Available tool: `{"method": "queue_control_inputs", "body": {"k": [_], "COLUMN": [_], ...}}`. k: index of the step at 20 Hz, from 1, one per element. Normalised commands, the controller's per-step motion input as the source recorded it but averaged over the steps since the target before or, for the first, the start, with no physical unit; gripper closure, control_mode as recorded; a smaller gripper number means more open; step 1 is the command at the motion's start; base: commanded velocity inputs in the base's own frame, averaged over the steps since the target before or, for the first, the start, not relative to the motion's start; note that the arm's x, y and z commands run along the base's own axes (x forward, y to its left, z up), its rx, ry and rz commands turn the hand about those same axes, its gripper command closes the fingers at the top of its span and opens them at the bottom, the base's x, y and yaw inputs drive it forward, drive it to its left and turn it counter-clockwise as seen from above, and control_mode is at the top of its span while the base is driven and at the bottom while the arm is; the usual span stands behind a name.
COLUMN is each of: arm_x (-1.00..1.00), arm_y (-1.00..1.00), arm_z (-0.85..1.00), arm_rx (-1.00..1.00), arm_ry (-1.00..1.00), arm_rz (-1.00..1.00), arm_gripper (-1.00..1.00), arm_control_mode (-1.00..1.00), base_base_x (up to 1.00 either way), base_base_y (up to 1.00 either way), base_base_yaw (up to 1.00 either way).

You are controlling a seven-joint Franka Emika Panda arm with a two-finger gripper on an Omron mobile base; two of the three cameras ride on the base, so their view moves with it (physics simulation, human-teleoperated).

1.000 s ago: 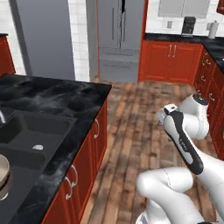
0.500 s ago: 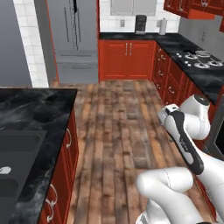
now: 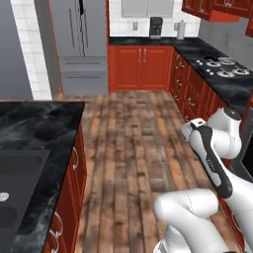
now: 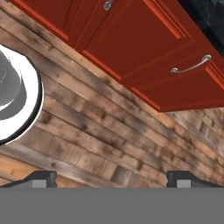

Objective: Move the pot and pan from the stove into the sink.

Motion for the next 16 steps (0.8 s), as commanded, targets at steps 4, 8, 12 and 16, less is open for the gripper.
{"method": "queue_control_inputs", "body": {"k": [4,8,12,16], "arm_x": [0.00,0.00,0.00,0.00], "arm_y": [0.00,0.00,0.00,0.00], "arm_z": [0.00,0.00,0.00,0.00], "arm_rx": [0.00,0.00,0.00,0.00], "arm_ry": [0.00,0.00,0.00,0.00], "arm_rz": [0.00,0.00,0.00,0.00], "arm_gripper": [-1.00,-1.00,-1.00,-1.00], "arm_control_mode": [1.00,1.00,1.00,1.00], "base_base_x": [0.60,0.64,0.64,0.64], "base_base_y": [0.17,0.15,0.09,0.05], "base_base_yaw": [-0.06,-0.06,-0.08,-0.08]}}
